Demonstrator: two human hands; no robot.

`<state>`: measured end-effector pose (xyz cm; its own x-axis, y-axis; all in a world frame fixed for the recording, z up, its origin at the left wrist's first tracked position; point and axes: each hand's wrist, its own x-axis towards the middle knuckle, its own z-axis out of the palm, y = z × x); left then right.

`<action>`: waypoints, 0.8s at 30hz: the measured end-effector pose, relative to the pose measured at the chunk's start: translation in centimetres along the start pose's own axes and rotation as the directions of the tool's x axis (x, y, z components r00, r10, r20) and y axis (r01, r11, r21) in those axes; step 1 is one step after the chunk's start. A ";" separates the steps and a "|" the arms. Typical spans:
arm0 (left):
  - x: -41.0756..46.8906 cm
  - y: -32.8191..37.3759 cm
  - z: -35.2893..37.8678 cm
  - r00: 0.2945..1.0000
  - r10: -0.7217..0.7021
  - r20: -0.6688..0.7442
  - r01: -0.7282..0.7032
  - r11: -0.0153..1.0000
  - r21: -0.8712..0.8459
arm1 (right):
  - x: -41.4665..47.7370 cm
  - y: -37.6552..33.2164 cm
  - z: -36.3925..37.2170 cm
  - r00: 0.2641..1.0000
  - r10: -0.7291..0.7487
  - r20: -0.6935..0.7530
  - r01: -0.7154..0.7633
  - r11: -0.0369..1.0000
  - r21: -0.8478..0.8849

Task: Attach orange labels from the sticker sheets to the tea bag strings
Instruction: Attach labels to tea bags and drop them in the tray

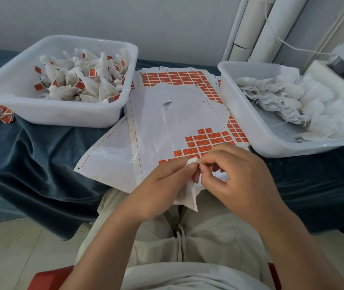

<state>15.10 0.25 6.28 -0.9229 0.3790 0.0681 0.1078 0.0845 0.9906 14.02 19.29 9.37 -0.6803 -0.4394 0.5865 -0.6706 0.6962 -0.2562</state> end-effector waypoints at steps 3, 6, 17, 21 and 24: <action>0.1 -0.3 -0.5 0.998 -0.059 0.011 0.060 0.996 -0.063 | 0.2 -0.1 -0.1 0.975 0.159 0.158 -0.193 0.953 0.232; 0.0 -0.8 -0.7 0.994 -0.090 0.066 0.102 0.972 -0.210 | 0.2 -0.2 -0.3 0.891 0.250 0.379 -0.419 0.775 0.474; -0.3 -0.2 -1.0 0.979 -0.065 0.193 0.110 0.966 -0.234 | 0.2 0.1 -0.4 0.983 0.163 0.088 -0.183 0.925 0.334; -0.7 0.2 -1.1 0.937 -0.108 0.334 0.184 0.962 -0.204 | 0.0 1.1 -0.3 0.979 -0.093 0.182 0.066 0.986 0.150; -0.8 0.5 -1.1 0.914 -0.127 0.385 0.219 0.954 -0.205 | -0.2 1.4 -0.2 0.974 -0.184 0.133 0.171 0.980 0.106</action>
<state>15.51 -1.02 6.83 -0.7152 0.6902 -0.1095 -0.1748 -0.0250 0.9843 13.31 20.45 9.04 -0.5784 -0.6318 0.5161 -0.8045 0.5466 -0.2326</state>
